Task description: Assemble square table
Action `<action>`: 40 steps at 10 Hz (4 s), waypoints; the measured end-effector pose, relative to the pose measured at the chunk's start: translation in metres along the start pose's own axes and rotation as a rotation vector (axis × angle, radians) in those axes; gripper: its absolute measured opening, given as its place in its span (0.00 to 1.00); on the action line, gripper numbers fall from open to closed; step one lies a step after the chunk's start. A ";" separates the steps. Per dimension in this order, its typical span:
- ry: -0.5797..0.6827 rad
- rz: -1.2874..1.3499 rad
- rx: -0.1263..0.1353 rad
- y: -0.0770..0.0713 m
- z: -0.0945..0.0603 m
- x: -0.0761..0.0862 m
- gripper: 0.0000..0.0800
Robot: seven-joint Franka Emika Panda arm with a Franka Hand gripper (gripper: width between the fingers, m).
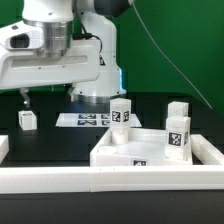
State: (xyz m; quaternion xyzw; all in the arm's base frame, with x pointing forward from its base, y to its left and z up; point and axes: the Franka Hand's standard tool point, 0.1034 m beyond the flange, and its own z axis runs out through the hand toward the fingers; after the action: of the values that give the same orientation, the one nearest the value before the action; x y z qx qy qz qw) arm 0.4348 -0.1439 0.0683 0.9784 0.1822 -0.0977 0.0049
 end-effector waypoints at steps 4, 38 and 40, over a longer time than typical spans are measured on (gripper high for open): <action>0.008 -0.004 -0.013 0.006 0.002 -0.002 0.81; -0.695 0.166 0.064 0.016 0.071 -0.079 0.79; -0.695 0.166 0.064 0.016 0.071 -0.079 0.35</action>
Offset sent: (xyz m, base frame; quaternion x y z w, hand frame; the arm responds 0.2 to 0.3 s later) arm 0.0000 0.0000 0.0000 0.0000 0.0000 0.0000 1.0000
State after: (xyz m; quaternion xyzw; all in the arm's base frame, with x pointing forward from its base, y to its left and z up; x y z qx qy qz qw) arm 0.3552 -0.1898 0.0138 0.8978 0.0865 -0.4295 0.0440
